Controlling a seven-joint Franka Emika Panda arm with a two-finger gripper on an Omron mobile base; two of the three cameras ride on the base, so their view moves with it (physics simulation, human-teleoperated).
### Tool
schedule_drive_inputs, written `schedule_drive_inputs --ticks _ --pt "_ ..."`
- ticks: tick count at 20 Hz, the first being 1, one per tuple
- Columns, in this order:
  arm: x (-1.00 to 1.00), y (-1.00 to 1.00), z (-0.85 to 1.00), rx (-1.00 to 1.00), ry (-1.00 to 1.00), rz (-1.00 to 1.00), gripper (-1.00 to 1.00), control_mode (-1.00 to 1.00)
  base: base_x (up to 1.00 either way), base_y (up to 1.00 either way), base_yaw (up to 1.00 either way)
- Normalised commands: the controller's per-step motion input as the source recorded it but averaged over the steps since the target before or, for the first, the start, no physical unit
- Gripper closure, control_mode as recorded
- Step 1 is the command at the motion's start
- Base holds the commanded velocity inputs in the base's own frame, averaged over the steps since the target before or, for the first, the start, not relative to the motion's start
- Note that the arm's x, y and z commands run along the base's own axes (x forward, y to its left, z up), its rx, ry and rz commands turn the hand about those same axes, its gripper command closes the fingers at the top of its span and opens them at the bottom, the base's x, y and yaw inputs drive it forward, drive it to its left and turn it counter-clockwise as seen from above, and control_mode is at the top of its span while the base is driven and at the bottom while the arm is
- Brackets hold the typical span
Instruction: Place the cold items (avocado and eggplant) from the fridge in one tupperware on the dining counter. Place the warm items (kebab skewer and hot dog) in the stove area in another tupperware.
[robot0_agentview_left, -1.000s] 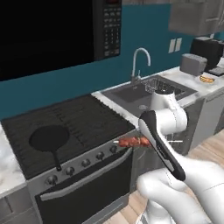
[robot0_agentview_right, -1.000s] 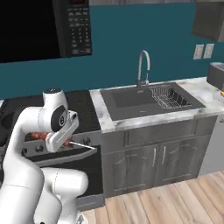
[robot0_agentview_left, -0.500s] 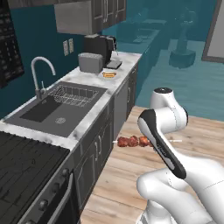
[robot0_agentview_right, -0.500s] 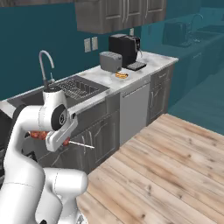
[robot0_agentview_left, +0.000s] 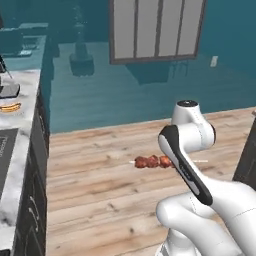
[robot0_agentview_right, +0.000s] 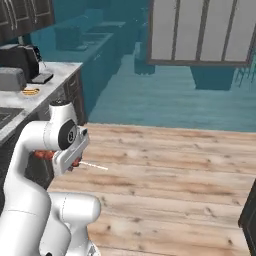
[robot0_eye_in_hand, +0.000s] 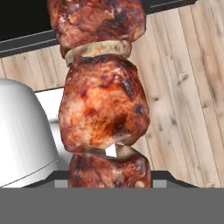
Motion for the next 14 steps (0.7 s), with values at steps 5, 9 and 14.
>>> schedule_drive_inputs --ticks 5,9,14 --pt "0.0 0.0 0.0 0.0 0.0 0.0 1.0 1.0 0.28 -0.01 -0.81" --pt "0.0 0.0 0.0 0.0 0.0 0.0 1.0 1.0 0.62 0.01 -0.68" --pt "0.0 0.0 0.0 0.0 0.0 0.0 1.0 1.0 1.0 0.0 -0.19"
